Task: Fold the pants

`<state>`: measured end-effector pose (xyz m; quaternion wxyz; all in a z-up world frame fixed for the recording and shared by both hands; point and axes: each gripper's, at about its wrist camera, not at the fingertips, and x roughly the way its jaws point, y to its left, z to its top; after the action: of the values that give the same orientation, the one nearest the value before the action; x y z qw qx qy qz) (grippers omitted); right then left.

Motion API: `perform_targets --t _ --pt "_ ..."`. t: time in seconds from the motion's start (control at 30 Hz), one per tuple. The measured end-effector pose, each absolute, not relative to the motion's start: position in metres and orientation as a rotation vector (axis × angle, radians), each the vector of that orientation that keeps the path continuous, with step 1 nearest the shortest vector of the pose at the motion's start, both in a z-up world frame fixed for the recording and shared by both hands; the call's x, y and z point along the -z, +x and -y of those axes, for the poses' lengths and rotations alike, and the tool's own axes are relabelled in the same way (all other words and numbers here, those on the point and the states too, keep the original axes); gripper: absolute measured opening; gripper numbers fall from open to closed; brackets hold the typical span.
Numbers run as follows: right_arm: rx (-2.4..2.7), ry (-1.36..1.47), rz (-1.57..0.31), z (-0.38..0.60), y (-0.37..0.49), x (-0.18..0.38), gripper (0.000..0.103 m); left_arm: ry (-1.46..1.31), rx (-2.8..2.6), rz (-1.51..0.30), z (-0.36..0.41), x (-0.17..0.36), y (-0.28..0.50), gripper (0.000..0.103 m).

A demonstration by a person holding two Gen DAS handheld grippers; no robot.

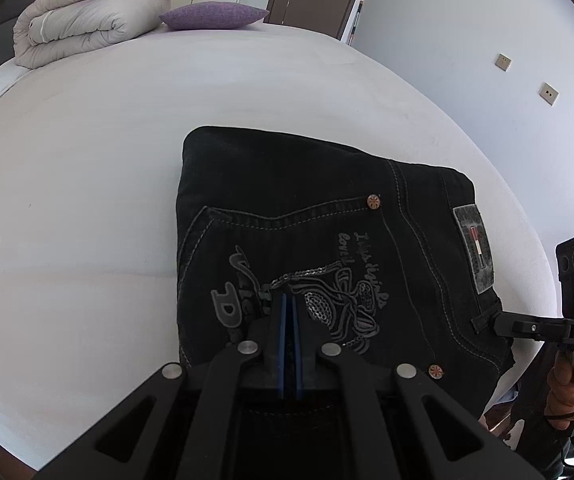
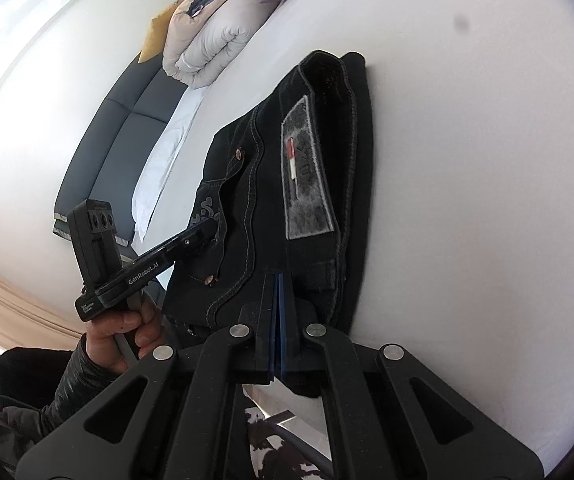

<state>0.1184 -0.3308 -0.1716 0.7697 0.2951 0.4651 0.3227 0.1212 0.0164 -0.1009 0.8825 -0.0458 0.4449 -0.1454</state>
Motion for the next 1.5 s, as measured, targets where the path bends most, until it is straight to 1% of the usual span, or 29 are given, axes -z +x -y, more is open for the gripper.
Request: perform_targets --t 0.13,0.17,0.2,0.23,0.27,0.3,0.33,0.37,0.4,0.43,0.53,0.63,0.73,0.87,1.0,1.03,1.07,1.1,1.13,1.17,1.2,1.23,1.27,1.3,1.37,1.5 --pt "-0.672 0.663 -0.979 0.345 0.102 0.172 0.000 -0.094 0.297 -0.921 -0.012 0.102 0.122 0.003" --pt "-0.665 0.651 -0.963 0.347 0.099 0.166 0.003 -0.096 0.293 -0.917 -0.012 0.101 0.121 0.003" --pt "-0.648 0.634 -0.946 0.349 0.096 0.159 0.004 -0.101 0.289 -0.910 -0.013 0.101 0.120 0.004" --pt "-0.633 0.620 -0.929 0.350 0.097 0.152 0.005 -0.107 0.286 -0.904 -0.014 0.099 0.118 0.007" --pt "-0.622 0.605 -0.911 0.351 0.099 0.146 0.010 -0.111 0.283 -0.901 -0.019 0.097 0.108 0.014" --pt "-0.611 0.591 -0.892 0.352 0.100 0.139 0.023 -0.119 0.280 -0.889 -0.022 0.092 0.104 0.020" --pt "-0.602 0.581 -0.877 0.353 0.102 0.134 0.034 -0.129 0.280 -0.867 -0.025 0.085 0.097 0.040" --pt "-0.597 0.579 -0.861 0.355 0.104 0.129 0.064 -0.141 0.277 -0.836 -0.030 0.077 0.091 0.064" --pt "-0.590 0.586 -0.839 0.356 0.107 0.125 0.076 -0.143 0.252 -0.807 -0.035 0.069 0.086 0.077" --pt "-0.589 0.592 -0.826 0.357 0.110 0.122 0.076 -0.141 0.227 -0.785 -0.040 0.065 0.083 0.089" --pt "-0.568 0.610 -0.875 0.360 0.131 0.125 0.076 -0.181 0.199 -0.799 -0.062 0.067 0.091 0.089" --pt "-0.543 0.663 -0.959 0.363 0.154 0.138 0.076 -0.229 0.192 -0.854 -0.079 0.085 0.107 0.080" --pt "-0.535 0.673 -1.026 0.354 0.168 0.151 0.075 -0.268 0.222 -0.919 -0.082 0.097 0.123 0.080" --pt "-0.536 0.685 -1.048 0.343 0.182 0.155 0.075 -0.279 0.281 -1.004 -0.071 0.114 0.143 0.080" --pt "-0.548 0.656 -1.102 0.324 0.199 0.160 0.070 -0.255 0.299 -1.033 -0.056 0.117 0.155 0.080" --pt "-0.547 0.650 -1.107 0.319 0.201 0.161 0.068 -0.252 0.303 -1.039 -0.054 0.117 0.157 0.077" --pt "-0.545 0.652 -1.111 0.317 0.204 0.161 0.062 -0.252 0.310 -1.044 -0.052 0.117 0.160 0.067" --pt "-0.538 0.656 -1.117 0.316 0.207 0.163 0.051 -0.268 0.332 -1.048 -0.050 0.118 0.162 0.058" --pt "-0.530 0.658 -1.125 0.315 0.211 0.165 0.043 -0.281 0.343 -1.056 -0.048 0.118 0.164 0.053" --pt "-0.527 0.666 -1.148 0.314 0.214 0.168 0.033 -0.272 0.334 -1.057 -0.046 0.117 0.165 0.050" --pt "-0.530 0.671 -1.145 0.313 0.214 0.170 0.030 -0.260 0.332 -1.057 -0.042 0.117 0.169 0.049" --pt "-0.530 0.666 -1.137 0.310 0.215 0.171 0.029 -0.253 0.329 -1.053 -0.040 0.116 0.169 0.044" --pt "-0.529 0.646 -1.126 0.308 0.214 0.170 0.025 -0.256 0.327 -1.045 -0.039 0.115 0.169 0.039" --pt "-0.529 0.624 -1.110 0.305 0.213 0.167 0.021 -0.262 0.327 -1.037 -0.039 0.113 0.168 0.036" --pt "-0.526 0.563 -1.069 0.298 0.209 0.156 0.018 -0.262 0.321 -1.019 -0.036 0.105 0.165 0.025" --pt "-0.547 0.489 -0.998 0.294 0.204 0.126 0.016 -0.207 0.321 -0.953 -0.019 0.074 0.163 0.021"
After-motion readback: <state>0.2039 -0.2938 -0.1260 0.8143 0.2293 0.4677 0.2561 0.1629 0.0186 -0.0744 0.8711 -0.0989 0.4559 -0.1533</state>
